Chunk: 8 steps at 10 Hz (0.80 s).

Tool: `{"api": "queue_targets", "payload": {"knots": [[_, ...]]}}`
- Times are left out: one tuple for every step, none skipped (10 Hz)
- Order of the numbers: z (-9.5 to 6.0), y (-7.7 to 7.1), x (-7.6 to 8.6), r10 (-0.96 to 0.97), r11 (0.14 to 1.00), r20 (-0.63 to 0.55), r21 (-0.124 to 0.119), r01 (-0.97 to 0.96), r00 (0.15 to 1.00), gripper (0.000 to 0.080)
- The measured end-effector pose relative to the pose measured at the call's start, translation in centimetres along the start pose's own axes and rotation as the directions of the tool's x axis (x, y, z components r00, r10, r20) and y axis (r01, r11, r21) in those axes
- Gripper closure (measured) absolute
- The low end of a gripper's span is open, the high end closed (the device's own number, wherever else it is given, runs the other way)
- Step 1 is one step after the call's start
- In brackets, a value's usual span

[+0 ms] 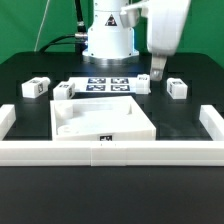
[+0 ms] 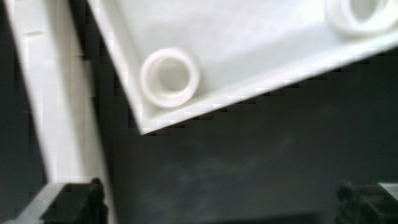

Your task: Assemble one leg

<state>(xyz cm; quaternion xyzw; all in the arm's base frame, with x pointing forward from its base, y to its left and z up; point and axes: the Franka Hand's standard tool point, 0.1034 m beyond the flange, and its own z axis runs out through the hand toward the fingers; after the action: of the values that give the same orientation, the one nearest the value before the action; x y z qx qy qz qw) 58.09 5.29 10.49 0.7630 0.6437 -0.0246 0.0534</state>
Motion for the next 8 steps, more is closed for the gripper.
{"api": "queue_targets", "payload": {"knots": [[0.0,-0.1,-0.1,-0.001,1.0,0.001,0.001,0.001,1.0,0.015],[0.1,-0.2,-0.1,-0.001,1.0,0.002,0.003,0.001,1.0,0.015],[0.2,-0.1,-0.3,-0.035,0.999,-0.001,0.006,0.035,0.999,0.015],[0.3,0.0,-0.9,-0.102,0.995,-0.012,0.002,0.102,0.995,0.015],[1.0,-0.3,-2.0,-0.221,0.975,-0.029,-0.036,0.22,0.975,0.015],[1.8,-1.3,-3.6,-0.304,0.952,-0.03,-0.023,0.304,0.952,0.015],[2.4,-1.4,-4.6,-0.38,0.925,-0.03,-0.016,0.379,0.925,0.015],[3.2,-1.6,-5.7,-0.403,0.915,-0.032,0.001,0.403,0.915,0.015]]}}
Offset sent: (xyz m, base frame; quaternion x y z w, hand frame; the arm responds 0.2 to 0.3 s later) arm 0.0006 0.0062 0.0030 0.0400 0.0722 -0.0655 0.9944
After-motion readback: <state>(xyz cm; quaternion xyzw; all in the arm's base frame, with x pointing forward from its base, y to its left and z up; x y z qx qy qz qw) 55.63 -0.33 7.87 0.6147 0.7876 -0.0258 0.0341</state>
